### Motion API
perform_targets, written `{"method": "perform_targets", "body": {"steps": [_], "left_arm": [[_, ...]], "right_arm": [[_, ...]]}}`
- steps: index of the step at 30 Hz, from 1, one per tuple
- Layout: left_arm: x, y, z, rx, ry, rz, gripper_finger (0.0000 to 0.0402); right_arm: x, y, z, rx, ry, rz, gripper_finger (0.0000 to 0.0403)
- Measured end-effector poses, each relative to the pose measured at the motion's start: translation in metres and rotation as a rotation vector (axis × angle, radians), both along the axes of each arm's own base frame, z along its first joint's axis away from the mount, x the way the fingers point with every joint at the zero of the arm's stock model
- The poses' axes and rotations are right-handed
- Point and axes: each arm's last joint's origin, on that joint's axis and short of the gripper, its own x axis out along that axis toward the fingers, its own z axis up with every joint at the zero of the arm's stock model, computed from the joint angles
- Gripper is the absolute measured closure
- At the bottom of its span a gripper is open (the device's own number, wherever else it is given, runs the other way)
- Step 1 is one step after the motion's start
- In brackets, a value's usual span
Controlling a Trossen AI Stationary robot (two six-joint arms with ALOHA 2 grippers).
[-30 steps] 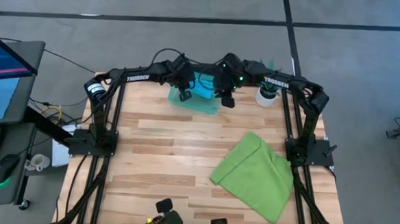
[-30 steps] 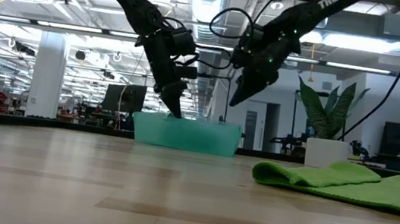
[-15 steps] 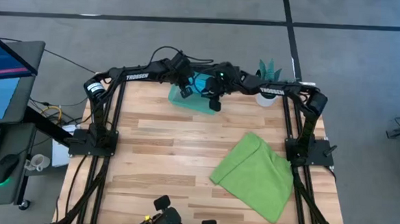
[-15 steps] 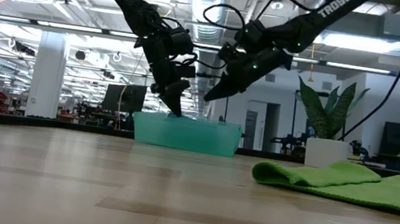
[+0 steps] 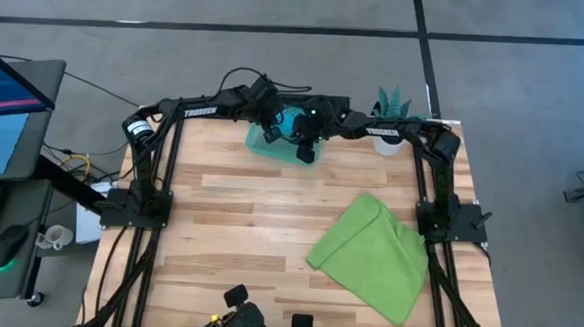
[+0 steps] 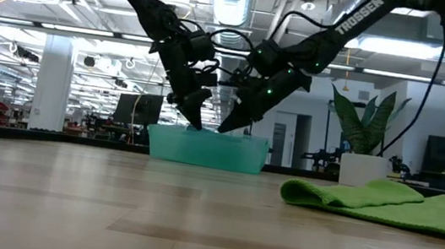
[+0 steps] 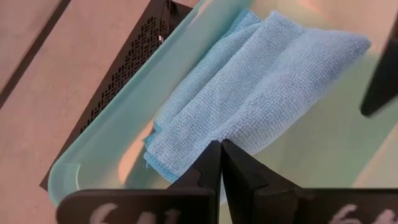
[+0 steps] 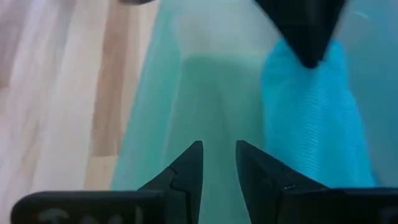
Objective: Roll microfiber towels into tight, uniform cylinder then place into a basket
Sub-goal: Put the microfiber cloth into the blue bin
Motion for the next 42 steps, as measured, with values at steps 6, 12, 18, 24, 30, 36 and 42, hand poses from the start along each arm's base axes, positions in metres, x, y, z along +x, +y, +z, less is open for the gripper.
{"method": "perform_targets", "body": {"steps": [6, 12, 18, 24, 30, 36, 42], "left_arm": [[0.000, 0.000, 0.000, 0.002, -0.003, 0.000, 0.0401], [0.000, 0.000, 0.000, 0.004, -0.005, 0.001, 0.0401], [0.000, 0.000, 0.000, 0.004, -0.005, 0.001, 0.0401], [0.000, 0.000, 0.000, 0.004, -0.005, 0.001, 0.0401], [0.000, 0.000, 0.000, 0.000, -0.008, 0.008, 0.0401], [0.000, 0.000, 0.000, -0.007, -0.003, 0.012, 0.0401], [0.000, 0.000, 0.000, -0.004, 0.000, 0.015, 0.0401]], "right_arm": [[-0.007, -0.014, 0.002, 0.024, -0.001, -0.080, 0.0285], [-0.006, -0.009, 0.001, 0.085, -0.008, -0.029, 0.0285], [0.002, 0.001, 0.002, 0.057, -0.018, -0.004, 0.0285], [-0.001, -0.006, 0.002, 0.062, -0.032, -0.047, 0.0286], [0.001, -0.012, -0.020, 0.095, 0.007, -0.081, 0.0301], [0.003, -0.019, -0.022, 0.080, 0.036, -0.132, 0.0307], [0.003, -0.026, -0.020, 0.089, -0.006, -0.203, 0.0307]]}}
